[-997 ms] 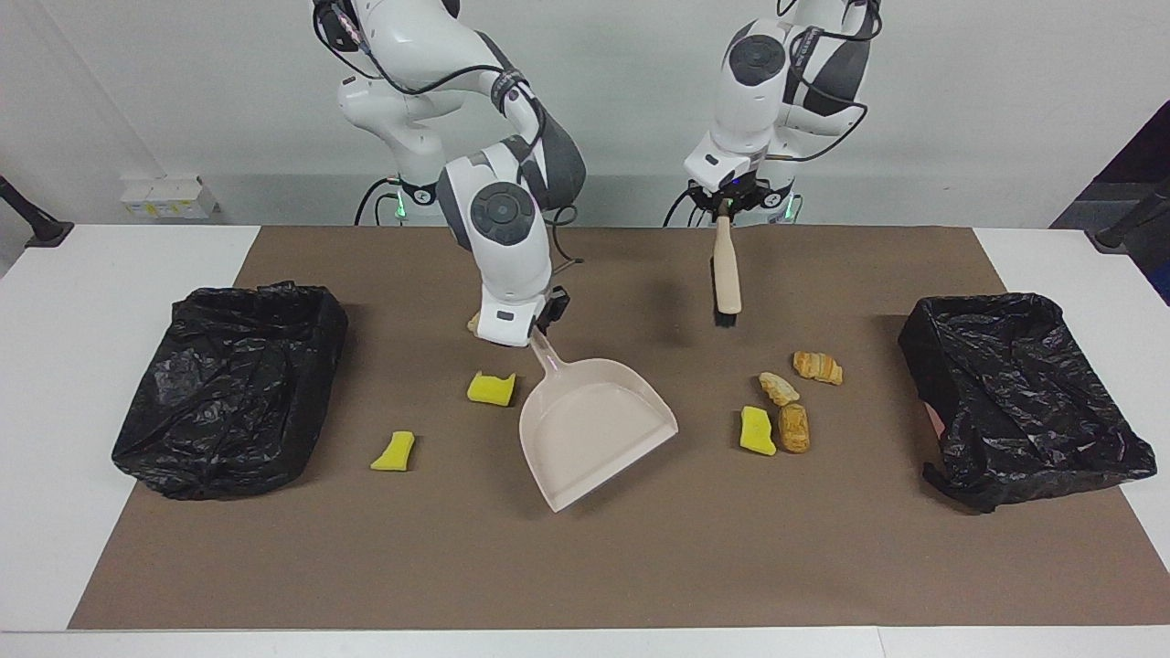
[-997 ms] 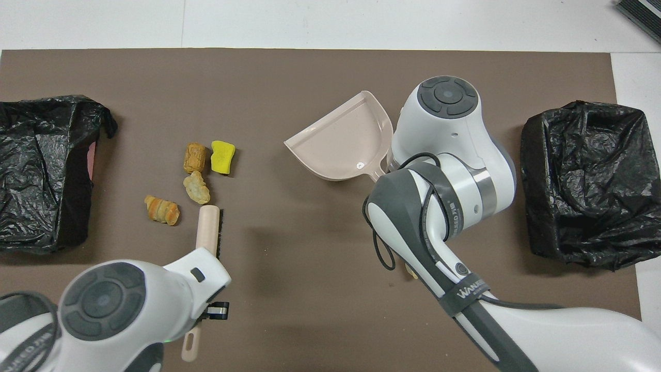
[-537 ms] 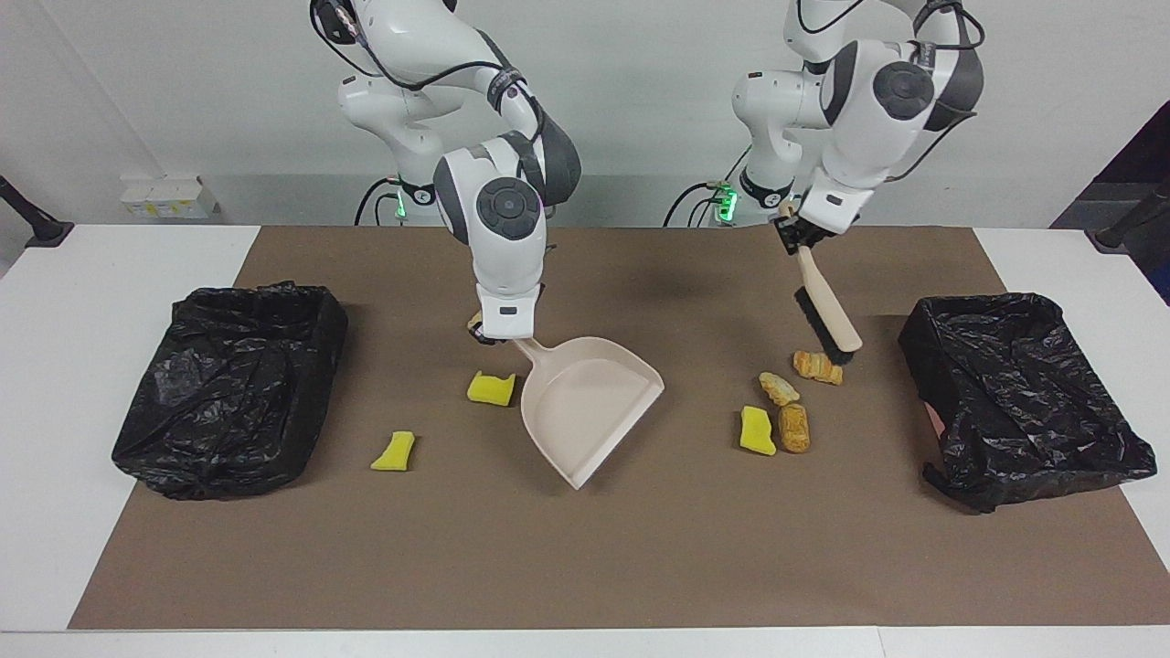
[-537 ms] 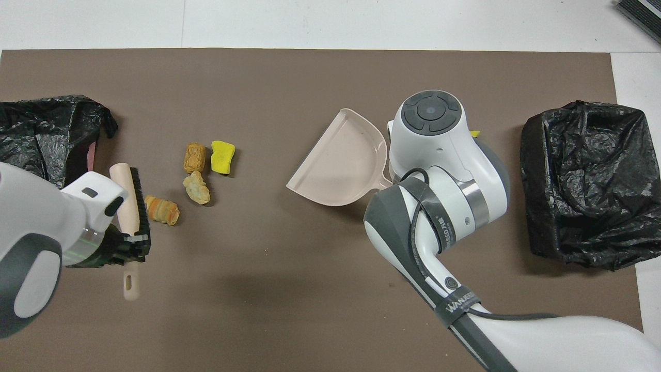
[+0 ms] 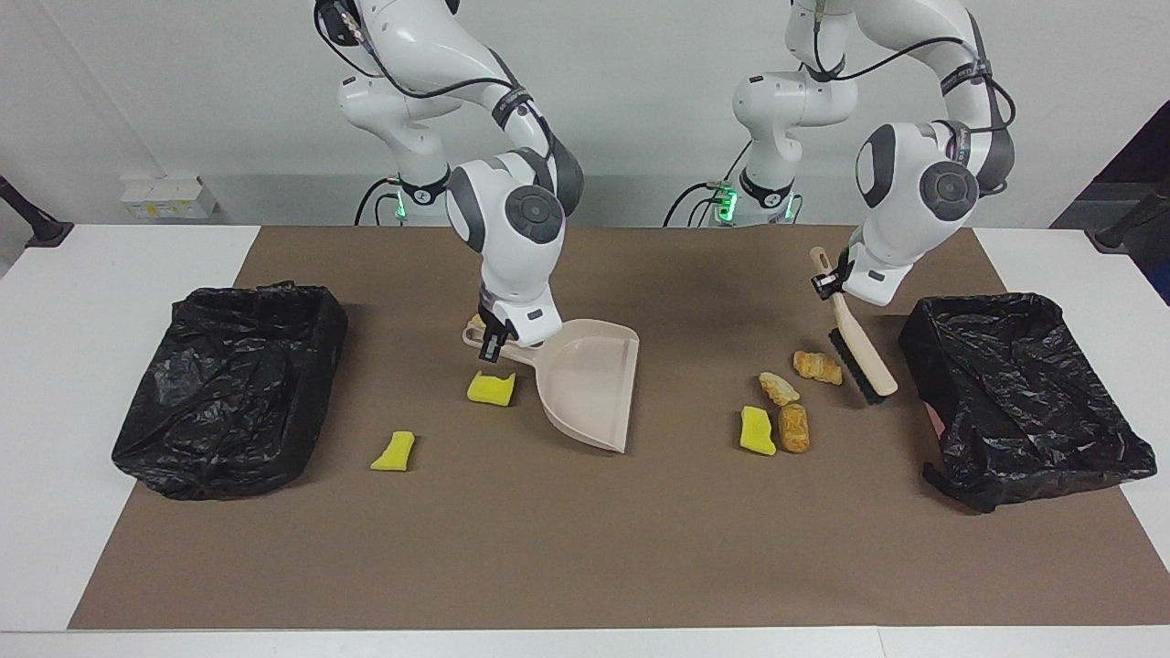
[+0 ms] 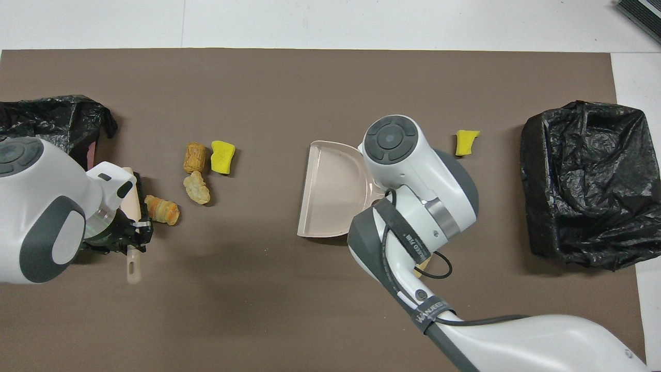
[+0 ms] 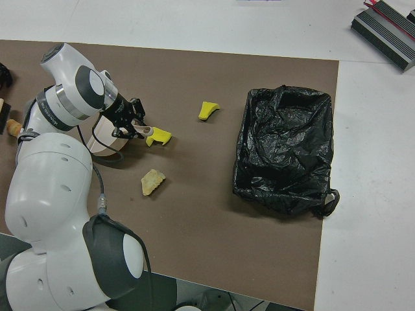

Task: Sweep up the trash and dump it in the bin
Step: 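Sweep the bread chunks into the dustpan with the brush in the left gripper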

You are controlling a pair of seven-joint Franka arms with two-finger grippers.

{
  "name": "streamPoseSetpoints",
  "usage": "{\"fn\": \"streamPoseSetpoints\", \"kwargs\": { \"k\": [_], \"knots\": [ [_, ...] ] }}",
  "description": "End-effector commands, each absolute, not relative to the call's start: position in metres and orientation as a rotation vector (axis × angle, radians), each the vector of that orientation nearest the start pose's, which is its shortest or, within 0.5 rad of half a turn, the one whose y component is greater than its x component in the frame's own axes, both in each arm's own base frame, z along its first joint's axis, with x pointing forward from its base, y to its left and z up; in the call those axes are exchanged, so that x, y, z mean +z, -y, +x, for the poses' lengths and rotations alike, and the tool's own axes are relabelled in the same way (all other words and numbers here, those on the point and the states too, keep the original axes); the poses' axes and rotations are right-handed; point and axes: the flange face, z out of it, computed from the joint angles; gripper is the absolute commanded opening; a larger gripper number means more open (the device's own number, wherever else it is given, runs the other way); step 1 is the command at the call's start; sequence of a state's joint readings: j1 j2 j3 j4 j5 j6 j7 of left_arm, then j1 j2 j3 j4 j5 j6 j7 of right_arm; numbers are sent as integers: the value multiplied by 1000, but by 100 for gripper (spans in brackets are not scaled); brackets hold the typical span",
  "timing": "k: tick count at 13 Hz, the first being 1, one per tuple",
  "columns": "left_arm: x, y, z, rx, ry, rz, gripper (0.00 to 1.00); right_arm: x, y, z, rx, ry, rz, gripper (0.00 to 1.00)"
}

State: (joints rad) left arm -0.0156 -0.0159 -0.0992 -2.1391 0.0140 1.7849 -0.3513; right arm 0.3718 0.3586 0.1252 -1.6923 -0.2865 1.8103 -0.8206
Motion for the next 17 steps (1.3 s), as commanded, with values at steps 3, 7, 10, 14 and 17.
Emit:
{"fn": "streamPoseSetpoints", "kwargs": {
  "k": [3, 7, 10, 14, 17],
  "knots": [
    [375, 105, 497, 448, 227, -3031, 0, 369, -273, 568, 446, 2228, -2469, 0],
    [377, 155, 495, 401, 109, -3093, 0, 367, -274, 571, 435, 2261, -2451, 0],
    [387, 173, 500, 404, 64, -3100, 0, 367, -277, 572, 407, 2272, -2446, 0],
    [444, 166, 522, 368, -113, -3089, 0, 365, -280, 574, 362, 2278, -2446, 0],
    [440, 142, 535, 283, -137, -3079, 0, 363, -279, 575, 355, 2274, -2446, 0]
  ]
}}
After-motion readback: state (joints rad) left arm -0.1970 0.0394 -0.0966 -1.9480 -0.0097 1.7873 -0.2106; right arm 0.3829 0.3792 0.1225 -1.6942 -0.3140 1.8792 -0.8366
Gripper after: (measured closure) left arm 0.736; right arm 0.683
